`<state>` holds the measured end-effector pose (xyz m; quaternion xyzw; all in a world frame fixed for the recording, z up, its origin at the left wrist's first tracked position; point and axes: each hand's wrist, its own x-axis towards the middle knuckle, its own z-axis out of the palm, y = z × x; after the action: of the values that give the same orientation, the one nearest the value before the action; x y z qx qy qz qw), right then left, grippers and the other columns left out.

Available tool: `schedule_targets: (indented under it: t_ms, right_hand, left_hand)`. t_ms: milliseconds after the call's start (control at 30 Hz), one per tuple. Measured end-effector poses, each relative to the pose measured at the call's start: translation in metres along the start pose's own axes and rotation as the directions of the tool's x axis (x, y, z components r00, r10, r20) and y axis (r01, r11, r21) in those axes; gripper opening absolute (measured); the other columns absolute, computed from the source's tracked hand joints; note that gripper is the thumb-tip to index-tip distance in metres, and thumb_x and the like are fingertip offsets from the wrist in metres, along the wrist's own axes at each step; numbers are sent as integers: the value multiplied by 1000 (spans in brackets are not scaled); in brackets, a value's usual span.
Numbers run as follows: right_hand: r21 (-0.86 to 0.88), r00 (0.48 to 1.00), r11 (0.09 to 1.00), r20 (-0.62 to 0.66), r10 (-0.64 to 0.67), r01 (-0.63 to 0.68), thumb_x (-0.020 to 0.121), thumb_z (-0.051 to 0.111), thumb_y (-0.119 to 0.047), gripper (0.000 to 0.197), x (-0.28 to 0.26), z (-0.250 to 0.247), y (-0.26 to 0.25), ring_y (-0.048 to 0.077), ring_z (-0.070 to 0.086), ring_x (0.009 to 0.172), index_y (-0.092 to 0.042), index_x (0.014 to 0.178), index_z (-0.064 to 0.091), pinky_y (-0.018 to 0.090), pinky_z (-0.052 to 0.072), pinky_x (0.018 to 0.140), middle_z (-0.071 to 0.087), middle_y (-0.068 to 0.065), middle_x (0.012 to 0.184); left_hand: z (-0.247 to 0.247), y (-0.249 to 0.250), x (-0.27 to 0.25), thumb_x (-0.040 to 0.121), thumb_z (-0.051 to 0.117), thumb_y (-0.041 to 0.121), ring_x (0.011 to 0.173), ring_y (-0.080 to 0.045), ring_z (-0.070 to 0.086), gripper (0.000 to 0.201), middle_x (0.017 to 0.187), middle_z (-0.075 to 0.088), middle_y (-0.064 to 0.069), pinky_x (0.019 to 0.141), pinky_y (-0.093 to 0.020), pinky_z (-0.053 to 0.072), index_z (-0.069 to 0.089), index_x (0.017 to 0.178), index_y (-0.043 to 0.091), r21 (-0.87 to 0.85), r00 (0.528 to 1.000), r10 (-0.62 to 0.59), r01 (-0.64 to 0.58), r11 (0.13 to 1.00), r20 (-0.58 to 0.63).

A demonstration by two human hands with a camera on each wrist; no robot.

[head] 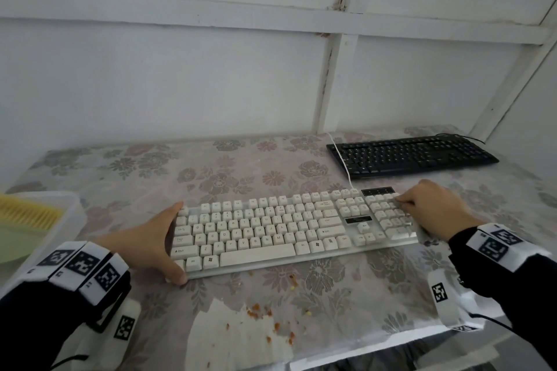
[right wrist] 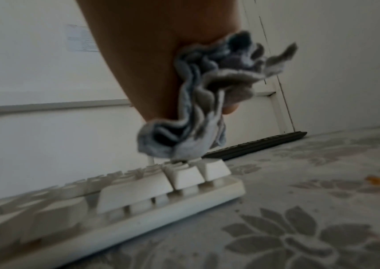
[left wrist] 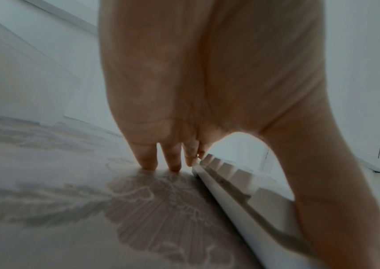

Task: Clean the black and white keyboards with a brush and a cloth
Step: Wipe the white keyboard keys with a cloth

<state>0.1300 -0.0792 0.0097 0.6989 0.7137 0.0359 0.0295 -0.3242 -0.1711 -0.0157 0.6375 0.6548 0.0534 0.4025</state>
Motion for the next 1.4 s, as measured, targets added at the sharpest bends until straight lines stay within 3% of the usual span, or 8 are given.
schedule_targets:
  t_ms: [200, 333, 533, 633, 733, 967, 1133, 1400]
  right_hand:
    - [-38, 995, 995, 2, 95, -95, 94, 50, -20, 24, 3, -3, -23, 16, 56, 63, -21, 82, 71, 23, 40, 52, 59, 1, 82]
    - [147, 984, 974, 6, -178, 175, 96, 49, -31, 29, -12, -16, -83, 4, 55, 57, -20, 79, 71, 15, 36, 49, 62, -5, 70]
    - [339, 727, 672, -55, -684, 658, 97, 48, -38, 27, -59, -34, -227, 8, 41, 63, -28, 109, 71, 26, 37, 66, 40, -9, 74]
    - [307, 608, 562, -74, -790, 768, 95, 49, -26, 26, -69, -33, -278, 23, 46, 78, -24, 114, 68, 34, 41, 73, 45, 5, 90]
    - [249, 546, 531, 13, -838, 810, 94, 49, -16, 28, -69, -31, -303, 31, 52, 94, -11, 117, 64, 35, 41, 77, 50, 17, 112]
    - [133, 597, 593, 16, -802, 794, 96, 46, -16, 27, -63, -19, -300, 32, 54, 88, -17, 113, 67, 32, 39, 67, 41, 8, 94]
    - [191, 619, 612, 26, -785, 768, 97, 47, -17, 28, -56, -13, -286, 33, 56, 86, -26, 115, 66, 37, 50, 74, 46, 8, 98]
    - [181, 645, 639, 30, -764, 748, 95, 49, -9, 29, -46, -8, -259, 28, 54, 74, -23, 110, 68, 34, 51, 71, 39, 3, 87]
  left_hand:
    - [1, -4, 2, 8, 81, 69, 139, -14, 24, 176, 156, 15, 4, 114, -31, 25, -12, 150, 23, 4, 1000, -25, 25, 1000, -18]
    - [0, -6, 3, 10, 83, 66, 139, -14, 25, 175, 155, 17, 5, 115, -31, 25, -13, 150, 23, -8, 1000, -24, 24, 1000, -11]
    - [1, -8, 6, 16, 89, 60, 137, -14, 28, 172, 151, 22, 7, 113, -30, 26, -13, 150, 24, -30, 999, -40, 39, 999, -15]
    - [1, -11, 10, 34, 95, 39, 134, -15, 35, 158, 142, 27, 11, 106, -29, 36, -10, 151, 21, -18, 999, -35, 34, 999, -37]
    - [2, -12, 12, 23, 82, 42, 120, -18, 51, 157, 138, 44, -1, 88, -27, 49, -4, 151, 17, 25, 998, -26, 27, 999, -63]
    - [4, -10, 11, 52, 93, 30, 141, -17, 26, 148, 157, 18, 1, 110, -26, 27, -17, 150, 20, 59, 994, -84, 89, 994, -76]
    - [1, -9, 9, 38, 91, 42, 137, -16, 29, 156, 154, 20, 1, 110, -26, 27, -14, 150, 20, 42, 996, -71, 73, 996, -44]
    - [0, -14, 10, 43, 94, 39, 140, -14, 23, 152, 157, 14, 4, 115, -30, 23, -12, 150, 24, 11, 998, -61, 61, 998, -29]
